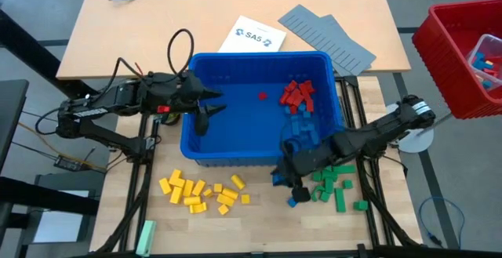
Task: Sort blocks
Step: Remove the blue block from the blue bin
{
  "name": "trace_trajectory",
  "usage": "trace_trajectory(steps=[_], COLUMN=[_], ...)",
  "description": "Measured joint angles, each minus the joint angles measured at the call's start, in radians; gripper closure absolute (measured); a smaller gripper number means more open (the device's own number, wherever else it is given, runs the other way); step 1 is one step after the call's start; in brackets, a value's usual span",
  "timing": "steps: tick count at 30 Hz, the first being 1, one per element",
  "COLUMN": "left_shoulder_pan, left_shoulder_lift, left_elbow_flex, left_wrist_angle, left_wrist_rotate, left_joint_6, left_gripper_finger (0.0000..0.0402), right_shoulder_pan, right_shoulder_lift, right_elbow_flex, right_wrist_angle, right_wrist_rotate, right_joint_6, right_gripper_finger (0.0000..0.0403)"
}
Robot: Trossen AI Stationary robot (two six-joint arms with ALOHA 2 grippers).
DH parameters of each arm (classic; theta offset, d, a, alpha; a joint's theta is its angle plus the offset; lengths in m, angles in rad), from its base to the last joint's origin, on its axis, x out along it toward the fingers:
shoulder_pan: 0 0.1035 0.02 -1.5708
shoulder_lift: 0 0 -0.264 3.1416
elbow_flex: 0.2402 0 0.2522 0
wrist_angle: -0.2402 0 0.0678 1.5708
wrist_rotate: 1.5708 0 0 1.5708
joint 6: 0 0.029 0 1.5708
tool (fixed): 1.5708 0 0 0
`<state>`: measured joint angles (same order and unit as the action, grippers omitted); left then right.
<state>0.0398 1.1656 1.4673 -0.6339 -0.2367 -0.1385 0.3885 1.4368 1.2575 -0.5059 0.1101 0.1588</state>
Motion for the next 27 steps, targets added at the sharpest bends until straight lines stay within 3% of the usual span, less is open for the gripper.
trace_trajectory(steps=[12, 27], left_shoulder_pan=[-0.059, -0.062], left_shoulder_lift=[-0.017, -0.014], left_elbow_flex=[0.0, 0.0], left_wrist_angle=[-0.054, -0.054], left_wrist_rotate=[0.001, 0.001], left_joint_6=[-0.001, 0.025], left_gripper_finger=[0.0199, 0.0199], right_shoulder_pan=[0.074, 0.11], right_shoulder_lift=[0.145, 0.303], right_elbow_flex=[0.0, -0.001], right_wrist_angle=[0.0, -0.173], right_wrist_rotate=[0.034, 0.092], right_joint_6=[0.137, 0.227], right_gripper_finger=[0.0284, 0.0283])
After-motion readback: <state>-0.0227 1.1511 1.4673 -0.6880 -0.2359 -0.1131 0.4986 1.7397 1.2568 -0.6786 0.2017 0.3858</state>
